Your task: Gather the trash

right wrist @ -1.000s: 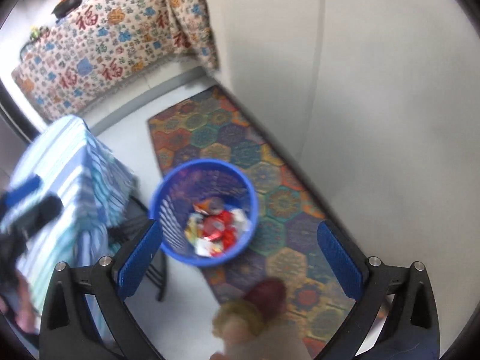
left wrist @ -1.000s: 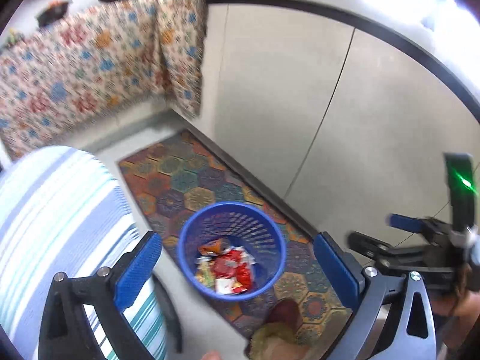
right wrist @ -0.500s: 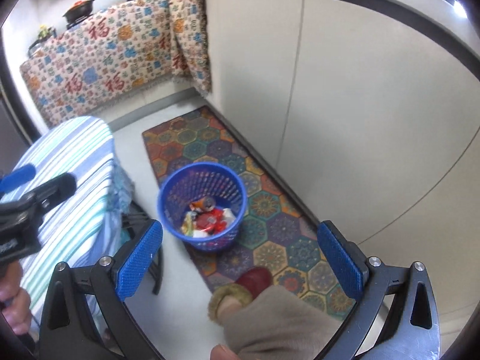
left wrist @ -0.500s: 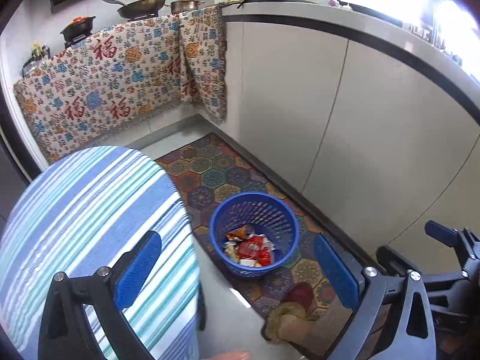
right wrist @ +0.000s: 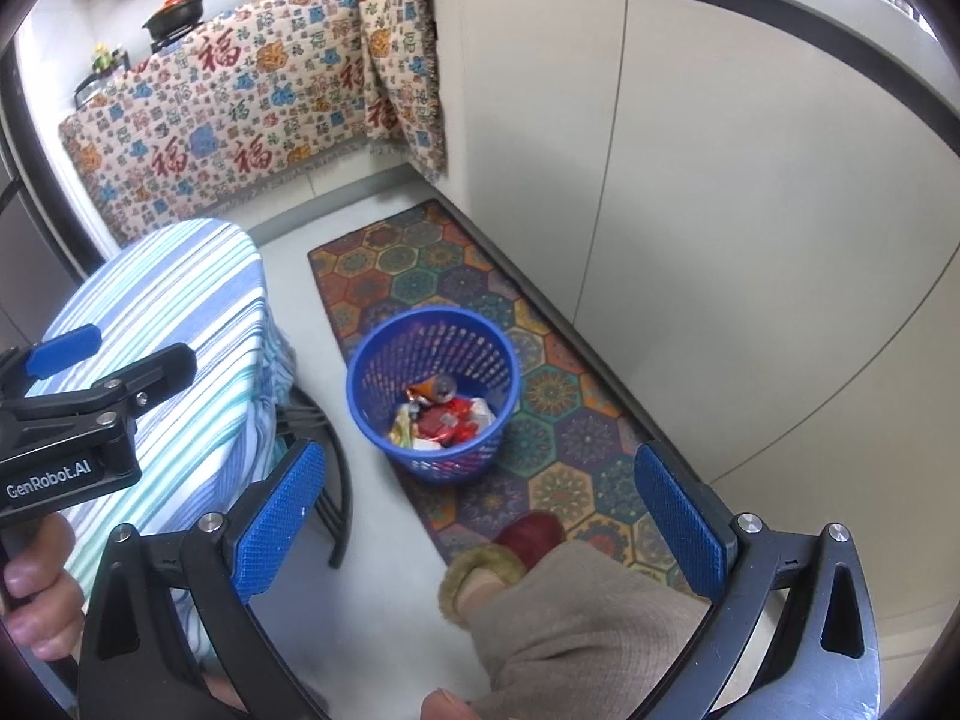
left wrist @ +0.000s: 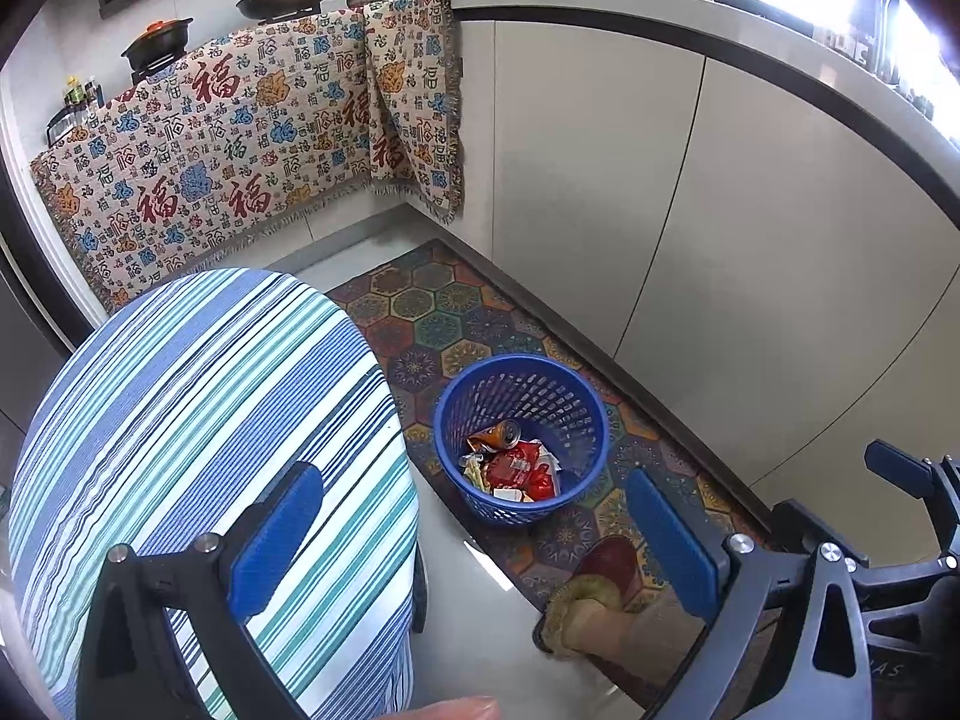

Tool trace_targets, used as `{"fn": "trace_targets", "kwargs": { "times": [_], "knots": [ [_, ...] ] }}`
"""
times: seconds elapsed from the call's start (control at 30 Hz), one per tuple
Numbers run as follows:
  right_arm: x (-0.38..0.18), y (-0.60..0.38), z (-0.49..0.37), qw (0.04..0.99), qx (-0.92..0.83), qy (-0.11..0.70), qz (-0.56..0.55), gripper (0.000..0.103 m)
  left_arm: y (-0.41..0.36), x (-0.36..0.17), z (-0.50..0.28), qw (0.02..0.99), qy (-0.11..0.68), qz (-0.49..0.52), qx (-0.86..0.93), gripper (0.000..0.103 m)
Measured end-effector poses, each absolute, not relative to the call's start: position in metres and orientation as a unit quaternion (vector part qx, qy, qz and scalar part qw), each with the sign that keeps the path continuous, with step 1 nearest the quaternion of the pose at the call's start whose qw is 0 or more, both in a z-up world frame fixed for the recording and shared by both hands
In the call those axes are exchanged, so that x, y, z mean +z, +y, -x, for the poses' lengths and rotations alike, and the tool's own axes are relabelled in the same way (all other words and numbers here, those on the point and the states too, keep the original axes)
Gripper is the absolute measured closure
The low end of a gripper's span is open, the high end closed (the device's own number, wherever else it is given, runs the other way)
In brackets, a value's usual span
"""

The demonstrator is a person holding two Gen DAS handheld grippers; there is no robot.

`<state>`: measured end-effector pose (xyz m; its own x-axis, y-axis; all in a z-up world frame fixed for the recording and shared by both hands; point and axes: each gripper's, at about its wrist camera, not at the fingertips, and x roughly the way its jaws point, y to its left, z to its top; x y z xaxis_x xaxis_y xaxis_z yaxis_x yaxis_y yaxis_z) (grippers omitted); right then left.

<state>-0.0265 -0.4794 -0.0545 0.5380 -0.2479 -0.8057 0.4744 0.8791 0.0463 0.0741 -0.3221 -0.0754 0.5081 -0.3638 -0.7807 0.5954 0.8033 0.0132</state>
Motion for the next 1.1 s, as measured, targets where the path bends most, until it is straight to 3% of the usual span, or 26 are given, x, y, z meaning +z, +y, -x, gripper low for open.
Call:
{"fn": "trace_targets", "kwargs": {
  "times": [1.1],
  "knots": [
    [-0.0535, -0.4818, 0.0270, 0.867, -0.194, 0.438, -0.139, 0.000, -0.3274, -0.0726, -0.0749, 0.859, 0.408, -0.144, -0.273, 0.000]
  ]
}}
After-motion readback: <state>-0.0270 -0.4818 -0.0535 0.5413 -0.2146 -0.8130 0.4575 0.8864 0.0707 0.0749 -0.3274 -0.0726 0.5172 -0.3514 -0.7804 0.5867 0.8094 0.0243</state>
